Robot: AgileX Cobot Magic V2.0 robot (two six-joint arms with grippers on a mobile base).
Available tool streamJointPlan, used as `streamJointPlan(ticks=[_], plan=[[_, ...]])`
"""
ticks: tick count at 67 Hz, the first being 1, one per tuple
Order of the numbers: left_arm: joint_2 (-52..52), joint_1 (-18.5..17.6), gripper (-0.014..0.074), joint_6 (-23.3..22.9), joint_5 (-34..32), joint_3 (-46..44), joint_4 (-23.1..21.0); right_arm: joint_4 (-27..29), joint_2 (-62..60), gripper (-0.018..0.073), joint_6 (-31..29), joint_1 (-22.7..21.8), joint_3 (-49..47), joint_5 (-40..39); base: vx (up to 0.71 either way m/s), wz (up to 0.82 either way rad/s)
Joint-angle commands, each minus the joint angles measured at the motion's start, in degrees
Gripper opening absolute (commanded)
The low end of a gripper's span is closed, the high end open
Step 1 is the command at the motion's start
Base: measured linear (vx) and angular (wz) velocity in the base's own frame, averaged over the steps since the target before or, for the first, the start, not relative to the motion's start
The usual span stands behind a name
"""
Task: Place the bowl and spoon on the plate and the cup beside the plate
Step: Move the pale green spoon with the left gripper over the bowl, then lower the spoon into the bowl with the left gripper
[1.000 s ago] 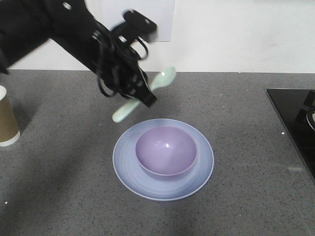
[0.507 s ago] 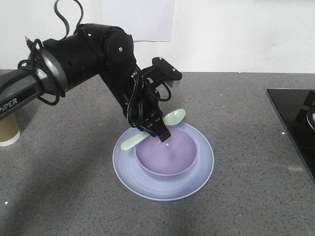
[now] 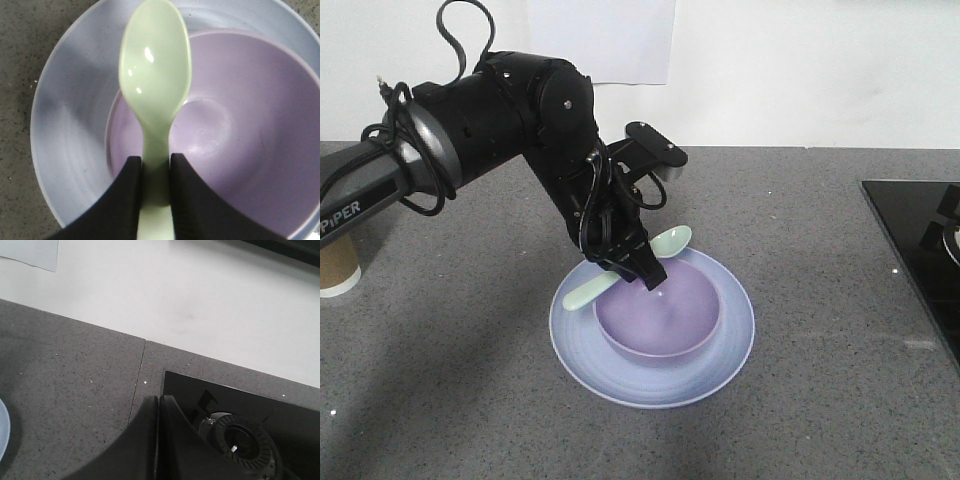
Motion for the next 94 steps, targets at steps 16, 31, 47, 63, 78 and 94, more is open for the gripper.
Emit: streamJointPlan(ticks=[16, 31, 47, 63, 78, 94], plan=[[-4.47, -2.07, 0.0004, -0.60, 0.71, 1.90, -0.90, -1.69, -0.24, -0.0006, 0.21, 0.04, -1.32, -3.78, 0.00, 0.00], [-4.69, -2.37, 0.0004, -1.68, 0.71, 1.90, -0.69, -1.69, -0.24, -0.0006, 0.27, 0.04, -1.32, -3.78, 0.00, 0.00], [-6.84, -2.37, 0.0004, -2.19, 0.71, 1.90, -0.58, -1.63, -0.24, -0.0006, 0.27, 0.04, -1.32, -3.73, 0.00, 0.00], [-7.66, -2.37, 0.0005, -2.67, 0.71, 1.90, -0.50, -1.63, -0.24, -0.0006, 0.27, 0.04, -1.32, -3.79, 0.00, 0.00], [-7.66, -2.43, 0.0024, -3.58, 0.71, 4.48, -0.50, -1.57, -0.24, -0.0006, 0.27, 0.04, -1.32, -3.78, 0.00, 0.00], [-7.93, -2.43, 0.0032, -3.58, 0.71, 6.39, -0.75, -1.41, -0.24, -0.0006, 0.27, 0.04, -1.32, -3.78, 0.00, 0.00]])
